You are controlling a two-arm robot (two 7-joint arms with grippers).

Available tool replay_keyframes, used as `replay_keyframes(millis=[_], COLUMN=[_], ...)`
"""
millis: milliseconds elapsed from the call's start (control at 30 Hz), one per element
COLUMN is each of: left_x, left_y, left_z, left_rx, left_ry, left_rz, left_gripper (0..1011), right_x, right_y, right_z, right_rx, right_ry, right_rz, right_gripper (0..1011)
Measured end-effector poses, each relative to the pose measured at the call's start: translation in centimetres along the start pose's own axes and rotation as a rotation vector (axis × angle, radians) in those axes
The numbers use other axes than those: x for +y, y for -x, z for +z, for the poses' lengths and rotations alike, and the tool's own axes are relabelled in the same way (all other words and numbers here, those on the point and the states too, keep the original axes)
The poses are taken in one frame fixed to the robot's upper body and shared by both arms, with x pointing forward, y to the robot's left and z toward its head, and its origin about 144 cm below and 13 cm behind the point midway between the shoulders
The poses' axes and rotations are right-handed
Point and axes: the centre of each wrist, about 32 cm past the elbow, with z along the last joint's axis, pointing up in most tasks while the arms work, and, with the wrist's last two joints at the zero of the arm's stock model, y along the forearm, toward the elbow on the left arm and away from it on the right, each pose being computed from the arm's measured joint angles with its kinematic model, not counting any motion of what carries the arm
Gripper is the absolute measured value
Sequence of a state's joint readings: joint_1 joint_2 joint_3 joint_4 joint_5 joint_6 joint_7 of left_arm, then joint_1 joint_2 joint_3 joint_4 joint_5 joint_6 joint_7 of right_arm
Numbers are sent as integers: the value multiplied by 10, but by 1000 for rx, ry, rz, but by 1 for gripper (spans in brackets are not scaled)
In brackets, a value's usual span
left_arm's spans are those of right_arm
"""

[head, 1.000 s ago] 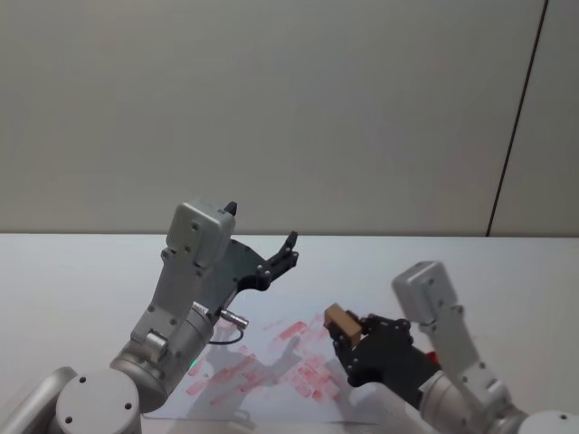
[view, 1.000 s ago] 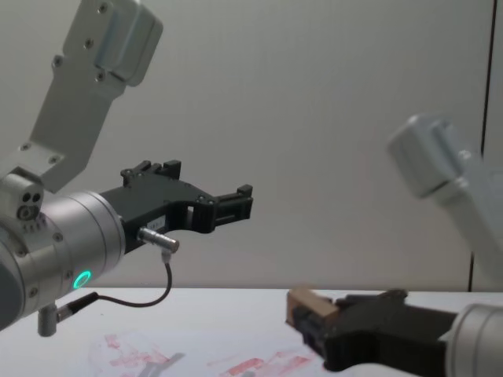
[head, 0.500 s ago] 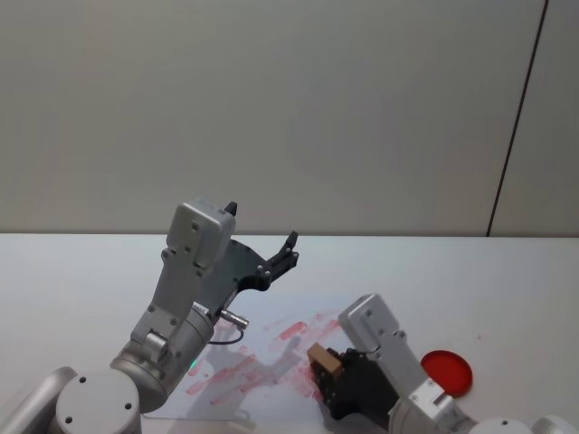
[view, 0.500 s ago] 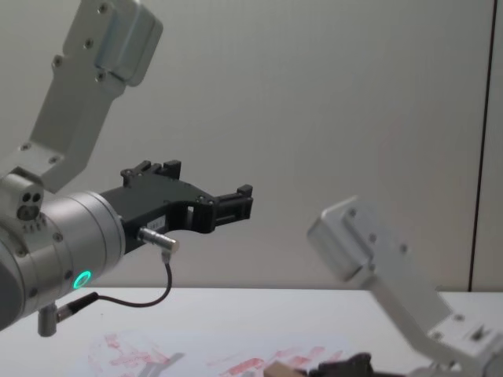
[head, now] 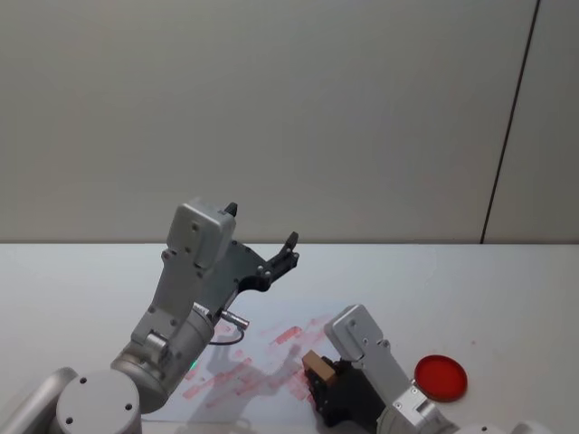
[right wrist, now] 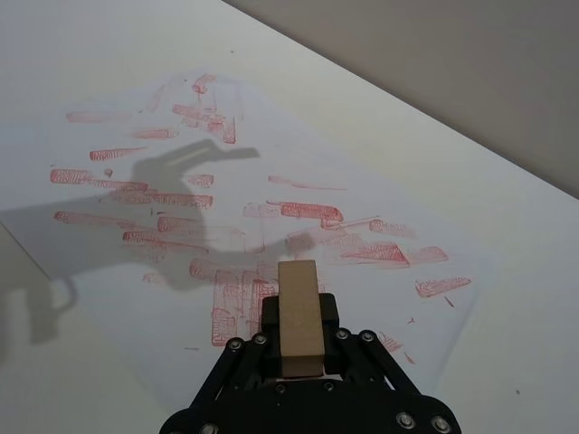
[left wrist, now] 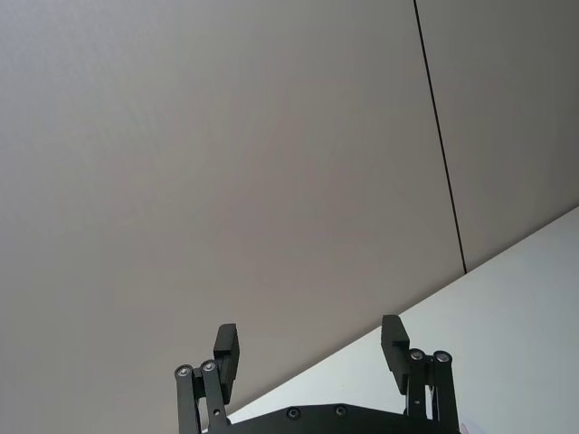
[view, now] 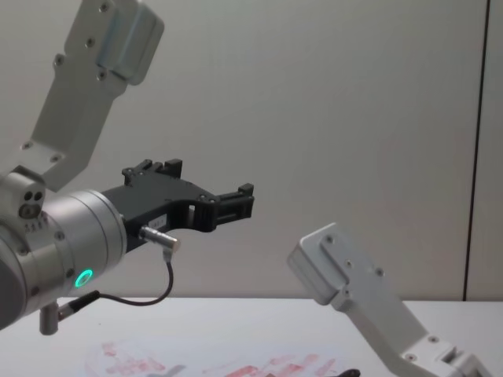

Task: Use the one hand to pick up the stamp and affix it onto the A4 paper.

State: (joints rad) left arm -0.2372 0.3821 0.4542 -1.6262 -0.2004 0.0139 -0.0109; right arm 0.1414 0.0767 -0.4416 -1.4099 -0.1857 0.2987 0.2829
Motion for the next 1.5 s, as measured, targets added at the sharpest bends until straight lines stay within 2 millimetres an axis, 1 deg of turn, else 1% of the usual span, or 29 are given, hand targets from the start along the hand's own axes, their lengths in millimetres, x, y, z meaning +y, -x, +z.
replay_keyframes(millis=[333,533,767,800,1033,1133,1200,1233,1500], left_x=[0,0,0,0,0,0,0,0,0], left_y=[0,0,0,0,0,0,0,0,0], left_z=[0,0,0,0,0,0,0,0,0], left_rx=[0,0,0,0,0,0,0,0,0], left_ry=[0,0,0,0,0,0,0,0,0], left_rz=[0,0,0,0,0,0,0,0,0], left_gripper=[1002,1003,1003,1002,1002,1003,1002,1002,1002], right_x=[-1,-9,-27,-32,-51,-57,-64,-64,-80], right_y=[1,-3,-18,-23,-40,-46,-53,-53,-68], right_z=[2,10,27,30,38,38,36,36,23], right_rx=[44,102,175,190,229,233,234,234,223], right_ry=[-3,-26,-87,-101,-136,-138,-131,-131,-81], right_rz=[-2,-8,-44,-54,-107,-125,-148,-148,-193], right_gripper=[221,221,220,221,221,221,221,221,220])
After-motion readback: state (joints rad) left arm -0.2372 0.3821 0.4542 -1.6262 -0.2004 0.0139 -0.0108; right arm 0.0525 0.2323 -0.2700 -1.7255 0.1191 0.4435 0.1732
